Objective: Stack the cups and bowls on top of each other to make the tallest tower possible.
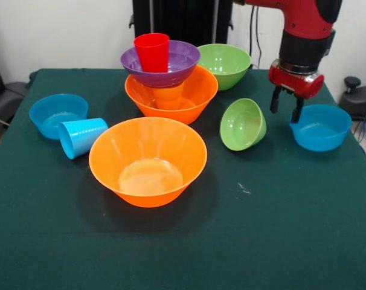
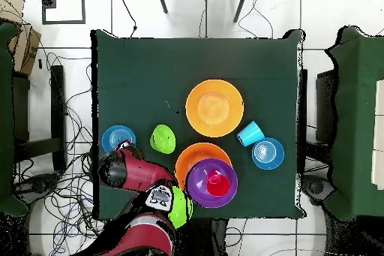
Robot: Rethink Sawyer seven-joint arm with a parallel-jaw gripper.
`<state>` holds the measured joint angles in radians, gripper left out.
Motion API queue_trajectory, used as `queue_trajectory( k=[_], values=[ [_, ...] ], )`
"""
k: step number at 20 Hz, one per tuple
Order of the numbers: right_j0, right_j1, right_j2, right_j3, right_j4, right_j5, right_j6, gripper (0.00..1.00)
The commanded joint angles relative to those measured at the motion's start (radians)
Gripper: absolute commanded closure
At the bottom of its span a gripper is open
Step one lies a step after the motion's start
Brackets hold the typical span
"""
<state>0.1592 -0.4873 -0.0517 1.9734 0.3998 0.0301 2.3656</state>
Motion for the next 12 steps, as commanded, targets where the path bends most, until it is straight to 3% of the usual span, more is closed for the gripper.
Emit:
queue_trajectory(
  k=[1, 12],
  values=[
    [-0.021, 0.084, 0.111, -0.055, -0.064, -0.068, 0.080, 0.00],
    [0.010, 0.050, 0.094, -0.053, -0.035, -0.022, 0.107, 0.00]
  ],
)
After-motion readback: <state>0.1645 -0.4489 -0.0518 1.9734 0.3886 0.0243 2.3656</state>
